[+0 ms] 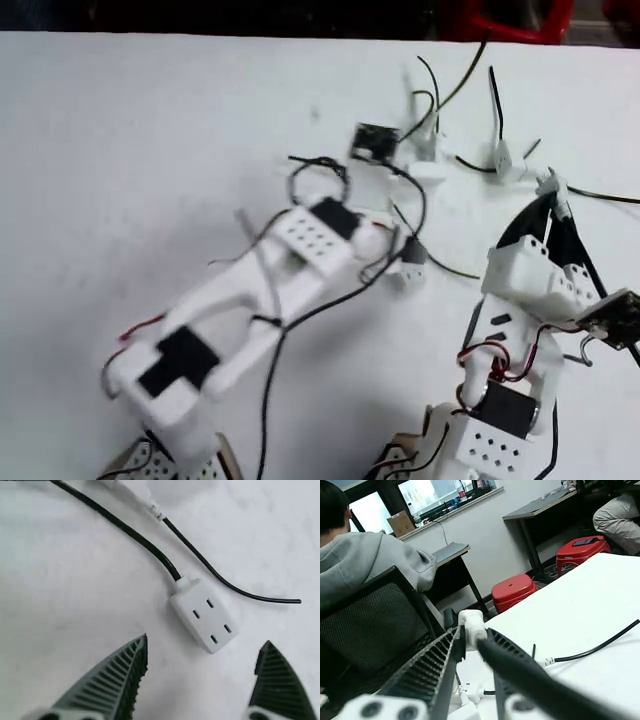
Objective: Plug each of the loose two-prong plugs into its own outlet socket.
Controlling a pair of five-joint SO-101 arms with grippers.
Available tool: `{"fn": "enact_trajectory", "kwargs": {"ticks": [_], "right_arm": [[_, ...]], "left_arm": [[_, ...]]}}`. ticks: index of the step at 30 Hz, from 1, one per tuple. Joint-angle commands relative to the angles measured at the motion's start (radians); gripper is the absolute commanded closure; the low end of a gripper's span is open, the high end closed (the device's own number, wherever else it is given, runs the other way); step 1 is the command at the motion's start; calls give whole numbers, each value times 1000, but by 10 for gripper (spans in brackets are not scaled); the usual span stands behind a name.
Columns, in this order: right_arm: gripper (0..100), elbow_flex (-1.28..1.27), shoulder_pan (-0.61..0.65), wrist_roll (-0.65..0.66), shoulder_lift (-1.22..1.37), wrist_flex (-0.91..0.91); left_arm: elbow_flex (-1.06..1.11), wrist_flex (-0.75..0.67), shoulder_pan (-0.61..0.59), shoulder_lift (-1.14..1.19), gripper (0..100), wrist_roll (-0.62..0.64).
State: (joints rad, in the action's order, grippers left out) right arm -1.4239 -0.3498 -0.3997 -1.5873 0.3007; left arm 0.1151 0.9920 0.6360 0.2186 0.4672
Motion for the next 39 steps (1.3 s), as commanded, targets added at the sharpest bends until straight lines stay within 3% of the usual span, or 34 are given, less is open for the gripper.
{"fn": "enact_trajectory", "kwargs": {"ticks": [1,14,16,19,22,30,34,39], "right_arm": [[982,60,-7,-8,-13,-19],[982,60,-1,-6,-15,-18],[982,60,1,-6,-15,-18],[982,60,1,-5,-15,-16],[982,60,1,-5,-15,-16],[982,60,2,0,-15,-12],[982,60,2,0,-15,-12],[982,60,4,0,-15,-12]], "left_arm": [[-190,9,47,154,664,17],[-598,247,50,555,668,9],[-674,334,48,591,710,9],[-790,457,41,615,855,-5],[-881,552,19,619,987,-110],[-971,786,-68,611,976,-400],[-941,793,-133,610,976,-591],[-890,795,-157,608,976,-740]]}}
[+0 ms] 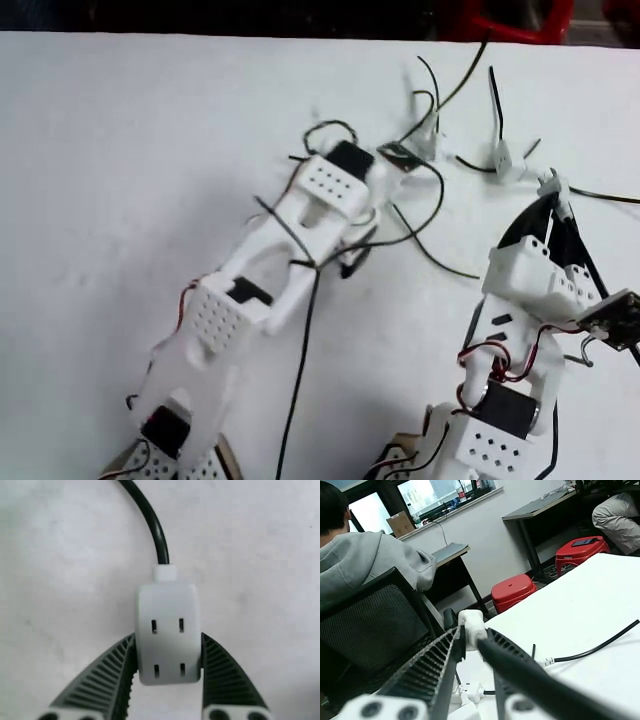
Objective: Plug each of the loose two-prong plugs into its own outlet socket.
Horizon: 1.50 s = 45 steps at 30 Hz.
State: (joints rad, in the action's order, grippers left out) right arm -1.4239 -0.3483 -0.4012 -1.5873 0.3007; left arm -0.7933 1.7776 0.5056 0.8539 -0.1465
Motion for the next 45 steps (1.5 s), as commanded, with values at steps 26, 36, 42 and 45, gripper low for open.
{"fn": "enact_trajectory", "kwargs": {"ticks": [26,36,42,45], "right_arm": [[981,32,101,41,-15,-10],[982,11,214,153,-13,38],[982,11,289,207,-13,82],[982,11,315,210,-13,105]], "left_arm": [[1030,-562,-122,-708,907,-612],[1186,-667,-124,-981,790,-546],[1313,-761,-156,-1096,701,-482],[1349,-787,-188,-1129,699,-486]]}}
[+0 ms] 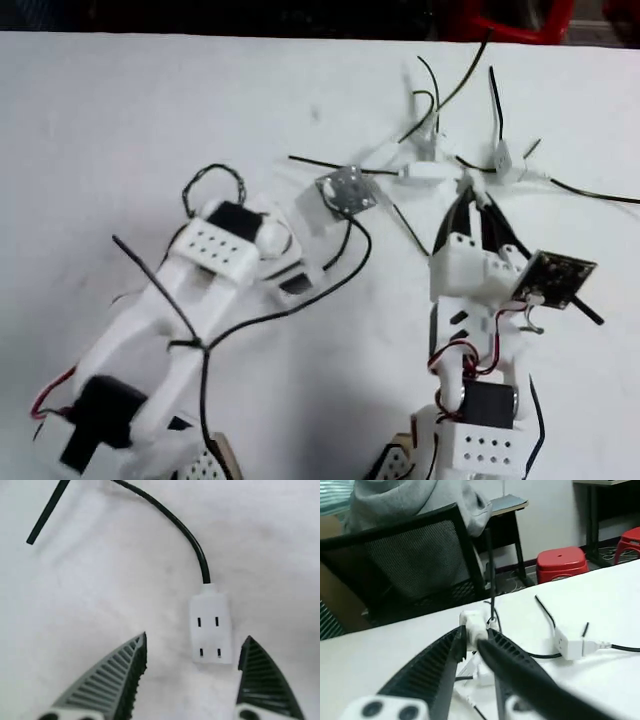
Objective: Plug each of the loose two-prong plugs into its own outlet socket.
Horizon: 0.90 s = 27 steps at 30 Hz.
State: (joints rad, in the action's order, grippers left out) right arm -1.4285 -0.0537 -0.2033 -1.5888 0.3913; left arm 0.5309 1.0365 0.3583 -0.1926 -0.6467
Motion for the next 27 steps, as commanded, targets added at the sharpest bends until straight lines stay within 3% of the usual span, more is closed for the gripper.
{"fn": "enact_trajectory", "kwargs": {"ticks": [1,6,10,19,27], "right_arm": [[982,15,28,12,-12,21],[982,15,81,115,-10,33],[982,18,150,181,-10,101],[982,101,367,212,-10,320],[982,138,558,292,45,432]], "left_arm": [[26,-43,-58,-96,699,15],[66,-29,-171,-248,722,41],[167,-29,-260,-440,771,135],[477,-78,-527,-777,771,362],[698,-189,-696,-855,771,385]]}}
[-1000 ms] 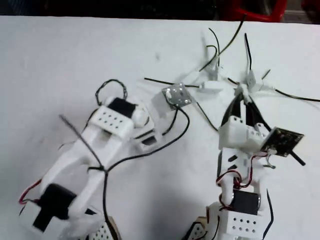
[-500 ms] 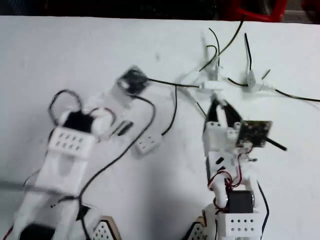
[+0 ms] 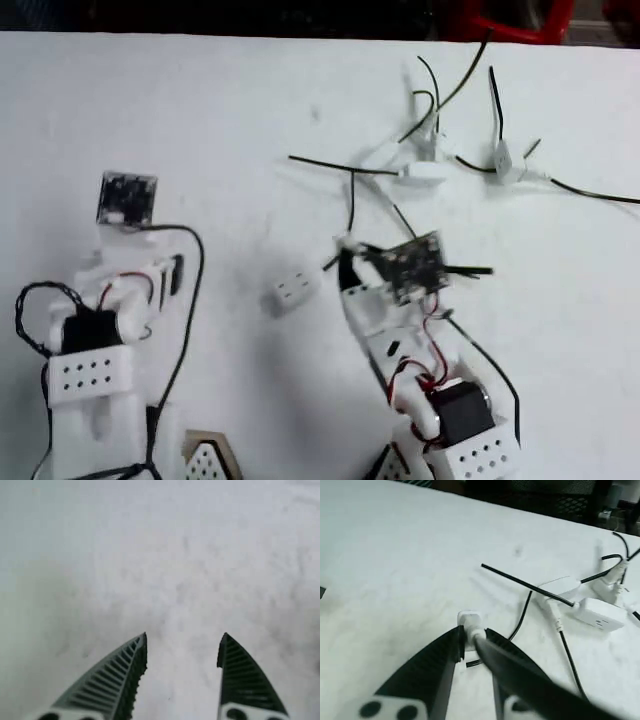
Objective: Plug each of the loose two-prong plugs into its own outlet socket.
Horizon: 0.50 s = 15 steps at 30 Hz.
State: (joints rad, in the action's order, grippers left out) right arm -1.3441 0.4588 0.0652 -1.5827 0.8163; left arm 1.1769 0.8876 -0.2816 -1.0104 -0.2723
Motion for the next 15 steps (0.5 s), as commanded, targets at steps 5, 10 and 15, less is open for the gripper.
{"fn": "enact_trajectory", "kwargs": {"ticks": [5,10,15], "right_arm": [[982,121,124,18,274,-24],[982,226,171,18,542,-51],[981,304,209,23,760,-101]], "left_arm": [[103,-52,-62,-38,771,8],[147,-120,-62,-38,771,8],[149,-120,-62,-36,771,8]]}}
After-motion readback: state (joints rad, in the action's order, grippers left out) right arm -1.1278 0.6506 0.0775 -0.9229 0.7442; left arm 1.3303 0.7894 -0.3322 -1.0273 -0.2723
